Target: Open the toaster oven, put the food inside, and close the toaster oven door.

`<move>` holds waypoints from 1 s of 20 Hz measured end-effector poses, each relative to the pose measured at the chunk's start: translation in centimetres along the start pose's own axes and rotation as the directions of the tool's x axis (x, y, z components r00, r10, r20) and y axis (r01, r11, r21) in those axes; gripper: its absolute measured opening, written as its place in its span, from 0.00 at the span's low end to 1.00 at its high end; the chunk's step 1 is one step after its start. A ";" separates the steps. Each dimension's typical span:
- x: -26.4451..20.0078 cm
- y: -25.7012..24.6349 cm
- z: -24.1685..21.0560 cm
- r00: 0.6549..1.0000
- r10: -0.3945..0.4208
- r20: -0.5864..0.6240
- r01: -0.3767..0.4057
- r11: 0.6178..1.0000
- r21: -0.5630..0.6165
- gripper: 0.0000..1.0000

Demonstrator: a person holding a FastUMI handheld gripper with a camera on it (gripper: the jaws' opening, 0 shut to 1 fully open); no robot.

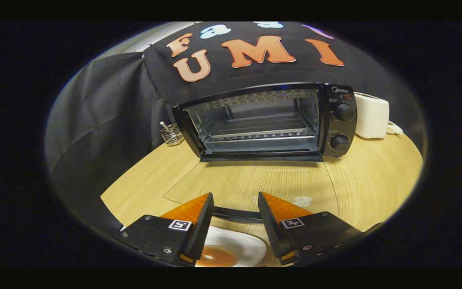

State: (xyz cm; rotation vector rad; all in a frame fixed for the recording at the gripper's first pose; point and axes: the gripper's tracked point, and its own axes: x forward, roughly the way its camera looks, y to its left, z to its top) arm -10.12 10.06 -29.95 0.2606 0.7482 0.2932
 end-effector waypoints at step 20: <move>-8.0 3.0 -11.0 0.978 0.044 -0.203 -0.074 0.987 -0.143 0.96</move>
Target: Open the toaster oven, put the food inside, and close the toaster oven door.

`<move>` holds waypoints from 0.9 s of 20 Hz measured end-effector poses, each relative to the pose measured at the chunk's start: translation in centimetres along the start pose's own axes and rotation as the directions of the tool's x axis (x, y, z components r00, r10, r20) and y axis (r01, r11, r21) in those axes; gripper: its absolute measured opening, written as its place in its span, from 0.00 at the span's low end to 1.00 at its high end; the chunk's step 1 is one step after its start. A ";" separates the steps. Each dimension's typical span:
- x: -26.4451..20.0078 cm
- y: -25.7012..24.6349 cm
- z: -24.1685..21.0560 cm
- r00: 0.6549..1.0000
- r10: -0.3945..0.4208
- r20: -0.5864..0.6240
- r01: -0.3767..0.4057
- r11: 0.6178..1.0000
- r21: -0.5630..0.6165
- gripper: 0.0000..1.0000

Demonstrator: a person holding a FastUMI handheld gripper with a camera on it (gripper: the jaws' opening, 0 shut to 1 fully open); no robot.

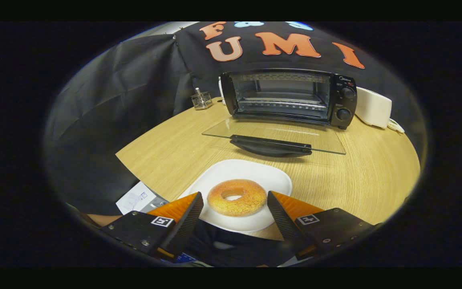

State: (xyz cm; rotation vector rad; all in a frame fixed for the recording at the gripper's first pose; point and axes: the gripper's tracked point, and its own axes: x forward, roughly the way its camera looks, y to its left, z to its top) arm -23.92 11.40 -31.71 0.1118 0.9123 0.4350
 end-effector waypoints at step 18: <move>0.6 0.0 13.8 0.935 0.120 0.334 -0.286 0.811 0.510 0.66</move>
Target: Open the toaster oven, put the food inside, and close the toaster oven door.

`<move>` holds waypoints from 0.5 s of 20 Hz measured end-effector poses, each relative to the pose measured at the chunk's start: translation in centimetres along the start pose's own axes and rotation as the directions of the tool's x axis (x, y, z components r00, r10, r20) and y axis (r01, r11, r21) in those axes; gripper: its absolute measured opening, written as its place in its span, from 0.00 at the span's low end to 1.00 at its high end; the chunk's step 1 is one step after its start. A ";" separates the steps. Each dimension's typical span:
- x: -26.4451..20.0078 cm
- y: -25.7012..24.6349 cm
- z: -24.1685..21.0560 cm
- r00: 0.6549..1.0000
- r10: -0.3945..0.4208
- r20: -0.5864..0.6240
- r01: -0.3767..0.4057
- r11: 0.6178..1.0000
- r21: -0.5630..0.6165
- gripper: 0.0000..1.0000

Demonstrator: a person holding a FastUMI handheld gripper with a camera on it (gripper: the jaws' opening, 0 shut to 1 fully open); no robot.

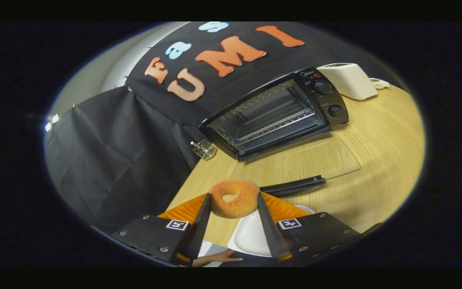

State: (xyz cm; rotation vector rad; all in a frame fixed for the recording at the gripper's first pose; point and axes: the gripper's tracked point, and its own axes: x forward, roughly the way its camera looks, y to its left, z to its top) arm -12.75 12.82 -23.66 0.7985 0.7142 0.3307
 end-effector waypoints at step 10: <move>7.0 -0.8 8.9 0.982 -0.004 0.186 -0.056 0.948 0.313 0.65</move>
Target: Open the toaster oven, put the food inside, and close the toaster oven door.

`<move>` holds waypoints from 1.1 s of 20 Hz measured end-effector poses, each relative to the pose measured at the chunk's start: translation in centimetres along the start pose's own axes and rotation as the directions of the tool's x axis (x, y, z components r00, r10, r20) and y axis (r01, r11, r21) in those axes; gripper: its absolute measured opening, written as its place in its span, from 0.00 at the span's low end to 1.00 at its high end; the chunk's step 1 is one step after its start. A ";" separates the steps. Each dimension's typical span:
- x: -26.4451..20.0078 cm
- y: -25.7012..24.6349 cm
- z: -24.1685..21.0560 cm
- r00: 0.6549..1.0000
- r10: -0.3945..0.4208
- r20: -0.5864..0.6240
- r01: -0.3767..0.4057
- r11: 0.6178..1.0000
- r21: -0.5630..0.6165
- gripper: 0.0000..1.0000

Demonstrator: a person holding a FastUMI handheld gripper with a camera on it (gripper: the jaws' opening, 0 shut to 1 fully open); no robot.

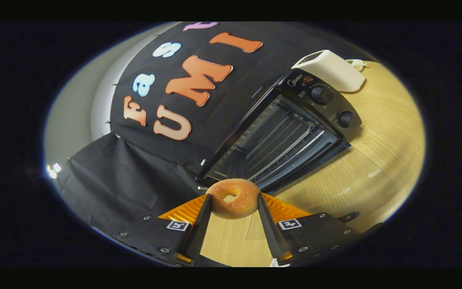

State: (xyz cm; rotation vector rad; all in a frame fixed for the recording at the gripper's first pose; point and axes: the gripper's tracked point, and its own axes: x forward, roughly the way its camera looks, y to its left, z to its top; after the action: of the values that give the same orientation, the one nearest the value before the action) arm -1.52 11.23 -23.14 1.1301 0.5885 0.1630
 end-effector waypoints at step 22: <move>8.1 -6.2 7.2 0.913 -0.319 0.255 0.394 0.850 -0.350 0.91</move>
State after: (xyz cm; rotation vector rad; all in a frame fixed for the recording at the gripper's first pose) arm 8.02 6.09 -29.42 0.6167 0.5570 -0.1458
